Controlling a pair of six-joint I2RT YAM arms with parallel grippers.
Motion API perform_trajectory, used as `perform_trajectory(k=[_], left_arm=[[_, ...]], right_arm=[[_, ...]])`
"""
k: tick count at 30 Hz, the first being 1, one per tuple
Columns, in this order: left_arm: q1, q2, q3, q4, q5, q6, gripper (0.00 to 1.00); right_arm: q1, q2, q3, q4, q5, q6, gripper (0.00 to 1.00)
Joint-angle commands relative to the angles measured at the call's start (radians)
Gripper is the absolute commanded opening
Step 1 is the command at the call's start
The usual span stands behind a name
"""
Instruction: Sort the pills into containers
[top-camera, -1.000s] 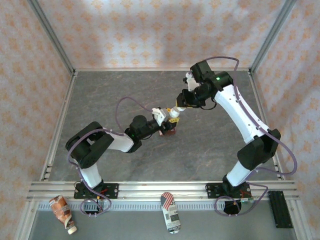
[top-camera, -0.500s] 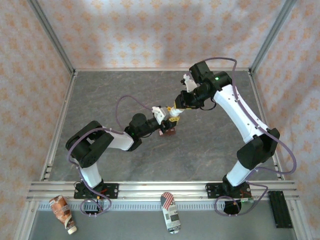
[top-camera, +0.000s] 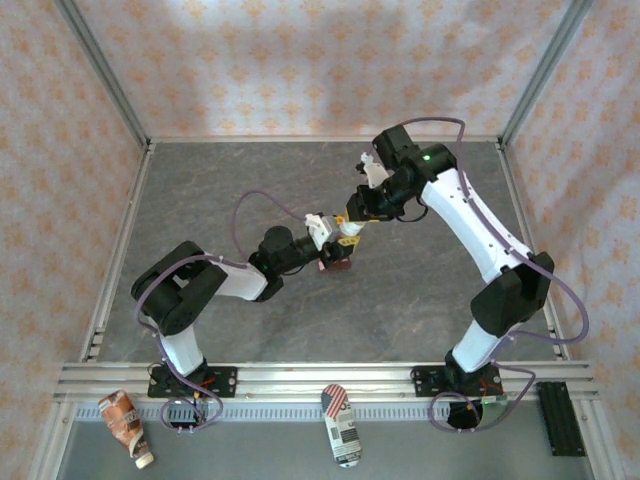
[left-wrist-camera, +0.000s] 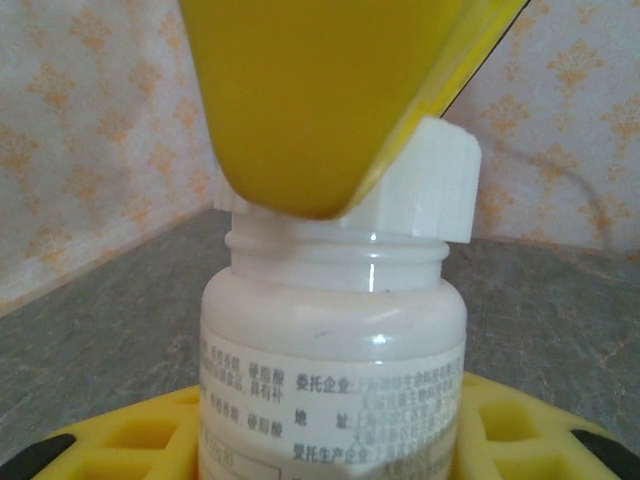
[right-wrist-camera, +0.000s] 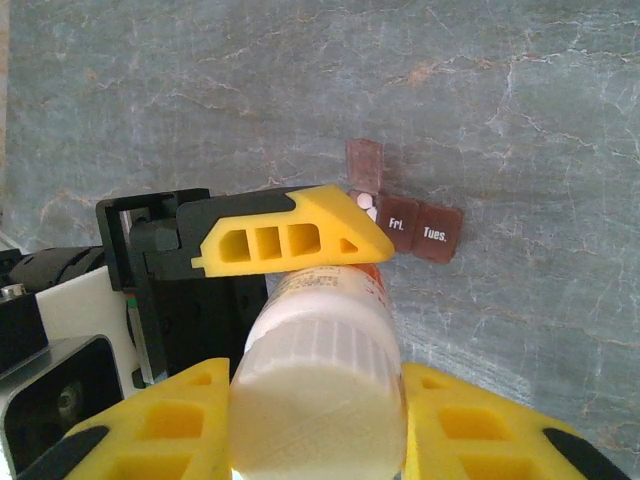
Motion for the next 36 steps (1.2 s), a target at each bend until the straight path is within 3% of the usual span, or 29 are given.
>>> perform_trajectory(k=[1, 13, 18, 22, 31, 36], left_arm=[[0.008, -0.024, 0.026, 0.058, 0.024, 0.028, 0.00], [0.012, -0.072, 0.020, 0.051, -0.088, 0.059, 0.00], [-0.036, -0.083, 0.008, 0.056, -0.281, 0.150, 0.00], [-0.067, -0.083, 0.007, 0.062, -0.355, 0.175, 0.00], [-0.077, -0.078, 0.003, 0.063, -0.370, 0.144, 0.00], [-0.055, -0.081, -0.007, 0.061, -0.348, 0.064, 0.00]], right_arm=[[0.023, 0.009, -0.026, -0.043, -0.015, -0.037, 0.32], [0.046, 0.048, -0.115, 0.025, -0.056, 0.035, 0.33], [0.068, 0.059, -0.149, 0.108, -0.030, 0.178, 0.32], [0.069, 0.048, -0.180, 0.189, -0.044, 0.288, 0.33], [0.070, 0.029, -0.176, 0.211, -0.023, 0.308, 0.37], [0.055, 0.012, -0.139, 0.203, -0.014, 0.291, 0.51]])
